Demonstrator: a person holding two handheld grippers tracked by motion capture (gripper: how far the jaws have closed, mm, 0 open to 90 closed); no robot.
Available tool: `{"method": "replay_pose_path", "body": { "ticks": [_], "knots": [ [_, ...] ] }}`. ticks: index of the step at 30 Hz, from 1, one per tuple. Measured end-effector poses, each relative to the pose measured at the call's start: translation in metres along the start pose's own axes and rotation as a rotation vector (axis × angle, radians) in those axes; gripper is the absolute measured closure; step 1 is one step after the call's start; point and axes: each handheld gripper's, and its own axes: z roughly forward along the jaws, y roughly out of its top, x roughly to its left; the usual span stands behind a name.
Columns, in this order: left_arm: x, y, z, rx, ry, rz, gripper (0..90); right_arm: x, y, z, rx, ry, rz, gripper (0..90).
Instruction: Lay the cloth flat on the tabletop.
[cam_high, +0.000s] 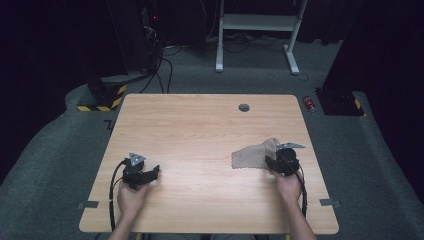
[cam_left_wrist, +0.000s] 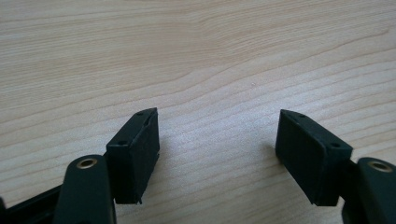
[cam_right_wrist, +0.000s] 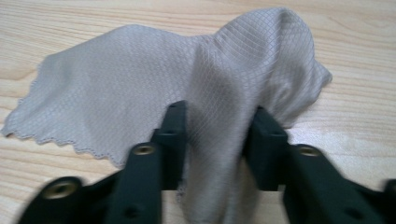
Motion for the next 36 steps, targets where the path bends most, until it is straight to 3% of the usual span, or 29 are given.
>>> {"method": "replay_pose_path", "body": {
  "ticks": [1, 7, 22, 36],
  "knots": [
    [0.000, 0.000, 0.000, 0.000, 0.000, 0.000, 30.8, 0.001, 0.000, -0.001, -0.004, 0.009, -0.009, 72.3],
    [0.000, 0.000, 0.000, 0.000, -0.001, -0.002, 30.8, 0.004, 0.002, -0.008, -0.029, 0.035, -0.033, 83.8],
    [0.000, 0.000, 0.000, 0.000, 0.000, -0.001, 30.8, 0.017, 0.016, -0.033, -0.123, 0.083, -0.085, 85.4],
    [0.000, 0.000, 0.000, 0.000, 0.000, 0.000, 30.8, 0.027, 0.027, -0.047, -0.163, 0.111, -0.114, 85.9]
  ]
}}
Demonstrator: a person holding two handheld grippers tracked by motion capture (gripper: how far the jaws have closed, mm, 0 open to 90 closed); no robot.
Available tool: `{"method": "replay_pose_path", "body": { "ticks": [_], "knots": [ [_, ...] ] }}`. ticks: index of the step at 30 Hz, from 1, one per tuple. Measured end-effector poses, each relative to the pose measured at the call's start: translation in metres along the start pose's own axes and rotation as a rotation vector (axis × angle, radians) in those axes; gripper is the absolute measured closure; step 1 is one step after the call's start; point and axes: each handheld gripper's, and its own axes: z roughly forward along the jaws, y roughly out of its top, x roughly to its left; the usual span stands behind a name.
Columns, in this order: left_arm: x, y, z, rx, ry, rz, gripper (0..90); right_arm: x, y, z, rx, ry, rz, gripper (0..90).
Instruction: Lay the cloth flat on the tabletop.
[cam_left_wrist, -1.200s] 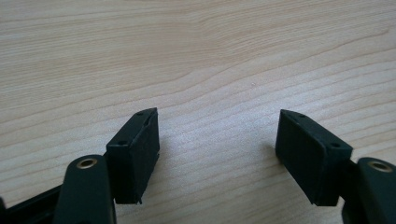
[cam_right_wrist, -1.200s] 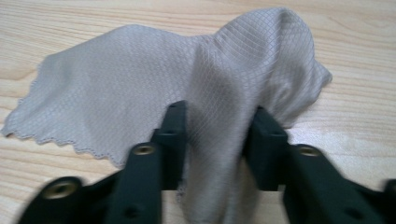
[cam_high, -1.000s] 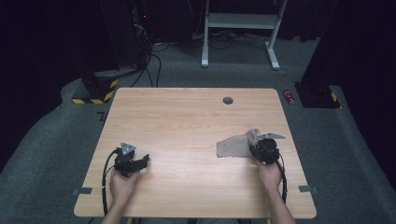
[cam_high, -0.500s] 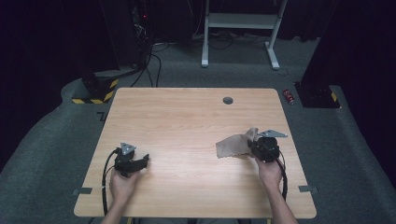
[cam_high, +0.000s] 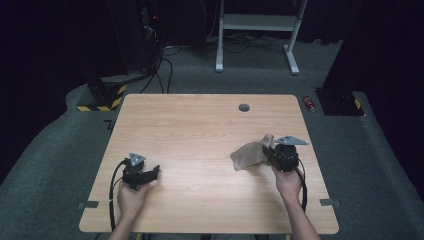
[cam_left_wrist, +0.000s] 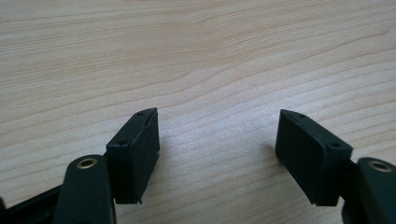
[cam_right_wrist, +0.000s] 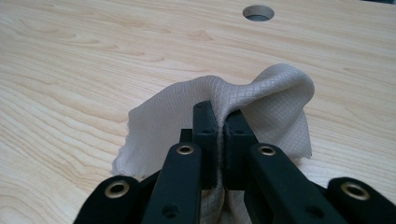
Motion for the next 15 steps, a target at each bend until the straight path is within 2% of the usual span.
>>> {"method": "replay_pose_path", "body": {
  "ticks": [11, 15],
  "knots": [
    [0.000, 0.000, 0.000, 0.001, -0.002, -0.001, 30.8, 0.013, 0.010, -0.003, -0.018, 0.026, -0.041, 85.8],
    [0.000, 0.000, 0.000, 0.000, -0.001, -0.002, 30.8, 0.023, 0.018, -0.005, -0.025, 0.042, -0.058, 85.8]
  ]
}}
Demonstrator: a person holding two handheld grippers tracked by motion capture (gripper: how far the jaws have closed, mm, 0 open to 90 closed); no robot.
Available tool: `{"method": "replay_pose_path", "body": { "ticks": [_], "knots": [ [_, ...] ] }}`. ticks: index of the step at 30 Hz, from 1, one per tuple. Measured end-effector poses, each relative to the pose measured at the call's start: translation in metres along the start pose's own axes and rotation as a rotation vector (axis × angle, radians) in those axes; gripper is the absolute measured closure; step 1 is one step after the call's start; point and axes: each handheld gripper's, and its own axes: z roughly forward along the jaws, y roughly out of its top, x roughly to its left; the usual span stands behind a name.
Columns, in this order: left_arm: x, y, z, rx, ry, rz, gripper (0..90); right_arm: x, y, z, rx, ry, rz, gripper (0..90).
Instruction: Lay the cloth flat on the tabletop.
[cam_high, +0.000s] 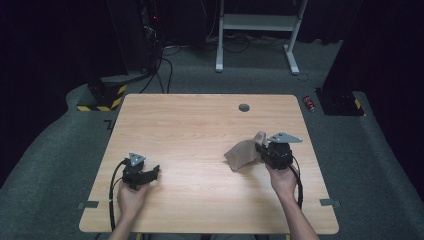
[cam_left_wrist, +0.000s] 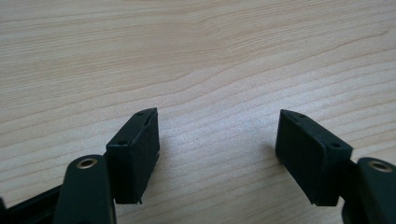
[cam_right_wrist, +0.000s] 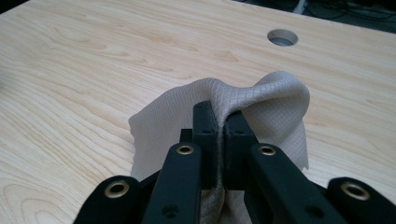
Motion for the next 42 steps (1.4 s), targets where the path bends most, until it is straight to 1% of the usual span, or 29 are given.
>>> {"method": "replay_pose_path", "body": {
  "ticks": [6, 9, 10, 13, 14, 15, 16, 17, 18, 20, 21, 22, 23, 24, 25, 26, 30, 33, 38, 39, 40, 41, 42],
  "knots": [
    [0.000, 0.000, 0.000, -0.001, 0.000, -0.001, 30.8, 0.006, 0.008, 0.001, -0.011, 0.015, -0.023, 85.8],
    [0.000, 0.000, 0.000, -0.001, -0.001, -0.001, 30.8, 0.013, 0.013, 0.002, -0.012, 0.024, -0.031, 85.8],
    [0.000, 0.000, 0.000, -0.001, -0.001, -0.001, 30.8, 0.016, 0.015, 0.003, -0.013, 0.031, -0.042, 85.8],
    [0.000, 0.000, 0.000, -0.001, -0.001, -0.001, 30.8, 0.019, 0.017, 0.004, -0.013, 0.043, -0.043, 85.7],
    [0.000, 0.000, 0.000, -0.001, -0.001, -0.001, 30.8, 0.023, 0.020, 0.007, -0.012, 0.052, -0.047, 85.7],
    [0.000, 0.000, 0.000, -0.001, -0.001, -0.001, 30.8, 0.023, 0.020, 0.007, -0.012, 0.052, -0.047, 85.7],
    [0.000, 0.000, 0.000, -0.001, -0.001, -0.002, 30.8, 0.028, 0.022, 0.010, -0.007, 0.062, -0.053, 85.7],
    [0.000, 0.000, 0.000, -0.001, -0.001, -0.002, 30.8, 0.028, 0.022, 0.010, -0.007, 0.062, -0.053, 85.7],
    [0.000, 0.000, 0.000, -0.001, -0.001, -0.001, 30.8, 0.032, 0.023, 0.014, -0.004, 0.072, -0.060, 85.7],
    [0.000, 0.000, 0.000, -0.001, -0.001, -0.001, 30.8, 0.034, 0.023, 0.015, -0.001, 0.075, -0.058, 85.6],
    [0.000, 0.000, 0.000, -0.001, -0.001, -0.002, 30.8, 0.036, 0.024, 0.018, 0.003, 0.081, -0.060, 85.6],
    [0.000, 0.000, 0.000, -0.001, -0.001, -0.001, 30.8, 0.040, 0.024, 0.023, 0.014, 0.087, -0.072, 85.6],
    [0.000, 0.000, 0.000, -0.001, -0.001, -0.001, 30.8, 0.040, 0.024, 0.023, 0.014, 0.087, -0.072, 85.6],
    [0.000, 0.000, 0.000, -0.001, -0.001, -0.001, 30.8, 0.044, 0.024, 0.028, 0.026, 0.093, -0.076, 85.5],
    [0.000, 0.000, 0.000, -0.001, -0.001, -0.001, 30.8, 0.044, 0.024, 0.028, 0.026, 0.093, -0.076, 85.5],
    [0.000, 0.000, 0.000, -0.001, -0.001, -0.001, 30.8, 0.048, 0.024, 0.033, 0.029, 0.102, -0.079, 85.5],
    [0.000, 0.000, 0.000, -0.001, 0.000, 0.000, 30.8, 0.053, 0.023, 0.039, 0.039, 0.112, -0.079, 85.3],
    [0.000, 0.000, 0.000, 0.000, 0.000, 0.002, 30.7, 0.059, 0.020, 0.048, 0.060, 0.120, -0.087, 83.7],
    [-0.001, 0.000, 0.000, 0.000, -0.002, 0.005, 30.5, 0.062, 0.014, 0.059, 0.090, 0.129, -0.067, 79.6],
    [-0.001, -0.001, -0.001, -0.003, 0.000, 0.007, 31.1, 0.063, 0.012, 0.063, 0.106, 0.140, -0.059, 78.1],
    [0.000, -0.002, -0.004, -0.026, 0.026, -0.006, 37.8, 0.065, 0.010, 0.068, 0.124, 0.147, -0.062, 75.8],
    [0.000, -0.002, -0.004, -0.026, 0.026, -0.006, 38.5, 0.065, 0.010, 0.068, 0.124, 0.147, -0.062, 75.8],
    [0.000, -0.002, -0.006, -0.039, 0.011, -0.005, 38.5, 0.067, 0.010, 0.069, 0.130, 0.149, -0.058, 74.9]
  ]
}}
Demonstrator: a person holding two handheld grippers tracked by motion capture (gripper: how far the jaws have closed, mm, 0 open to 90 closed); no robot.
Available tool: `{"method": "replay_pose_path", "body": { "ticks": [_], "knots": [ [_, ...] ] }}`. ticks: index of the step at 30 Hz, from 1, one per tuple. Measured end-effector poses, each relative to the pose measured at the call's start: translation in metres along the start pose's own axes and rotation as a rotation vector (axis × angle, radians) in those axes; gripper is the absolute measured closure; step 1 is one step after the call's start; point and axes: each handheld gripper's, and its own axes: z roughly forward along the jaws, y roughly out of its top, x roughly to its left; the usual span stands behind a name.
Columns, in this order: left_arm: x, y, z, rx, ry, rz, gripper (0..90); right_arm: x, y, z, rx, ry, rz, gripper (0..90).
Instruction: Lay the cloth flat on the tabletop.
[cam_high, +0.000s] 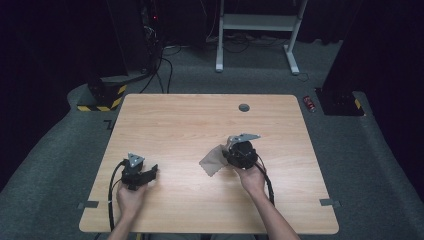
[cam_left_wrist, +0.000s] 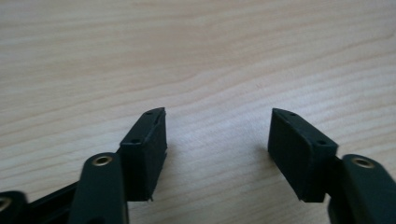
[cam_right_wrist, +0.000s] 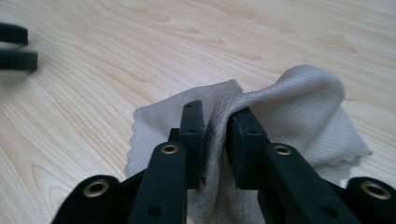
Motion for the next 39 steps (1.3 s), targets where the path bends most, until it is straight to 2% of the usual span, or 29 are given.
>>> {"method": "replay_pose_path", "body": {
  "ticks": [3, 5, 6, 7, 8, 10, 15, 19, 23, 28, 31, 39],
  "knots": [
    [-0.011, 0.002, -0.002, 0.002, -0.060, 0.013, 39.2, 0.001, 0.000, 0.000, -0.008, 0.011, 0.003, 70.8],
    [-0.023, 0.007, -0.004, -0.007, -0.104, 0.041, 39.2, 0.000, -0.001, -0.002, -0.014, 0.016, 0.011, 67.9],
    [-0.023, 0.007, -0.004, -0.007, -0.104, 0.041, 39.2, -0.001, -0.001, -0.004, -0.016, 0.019, 0.016, 66.7],
    [-0.038, 0.013, -0.005, -0.006, -0.150, 0.070, 39.4, -0.002, -0.002, -0.006, -0.020, 0.025, 0.021, 64.9],
    [-0.045, 0.017, -0.004, -0.001, -0.167, 0.095, 39.4, -0.002, -0.002, -0.008, -0.027, 0.031, 0.027, 63.1],
    [-0.060, 0.023, -0.002, 0.005, -0.210, 0.113, 39.4, -0.003, -0.002, -0.013, -0.042, 0.037, 0.032, 60.3],
    [-0.092, 0.034, 0.006, 0.029, -0.274, 0.191, 39.5, -0.007, -0.005, -0.027, -0.074, 0.033, 0.044, 58.2],
    [-0.114, 0.038, 0.011, 0.046, -0.318, 0.251, 40.1, -0.015, -0.012, -0.033, -0.073, 0.010, 0.050, 61.2],
    [-0.132, 0.043, 0.016, 0.058, -0.336, 0.310, 40.1, -0.021, -0.028, -0.033, -0.044, -0.007, 0.071, 64.2],
    [-0.149, 0.045, 0.024, 0.059, -0.340, 0.344, 41.6, -0.030, -0.048, -0.032, -0.021, -0.025, 0.108, 67.4],
    [-0.154, 0.045, 0.026, 0.051, -0.334, 0.355, 44.1, -0.033, -0.055, -0.030, -0.006, -0.031, 0.121, 68.1],
    [-0.164, 0.044, 0.036, 0.095, -0.328, 0.387, 51.3, -0.035, -0.065, -0.019, 0.055, -0.042, 0.124, 71.0]
  ]
}}
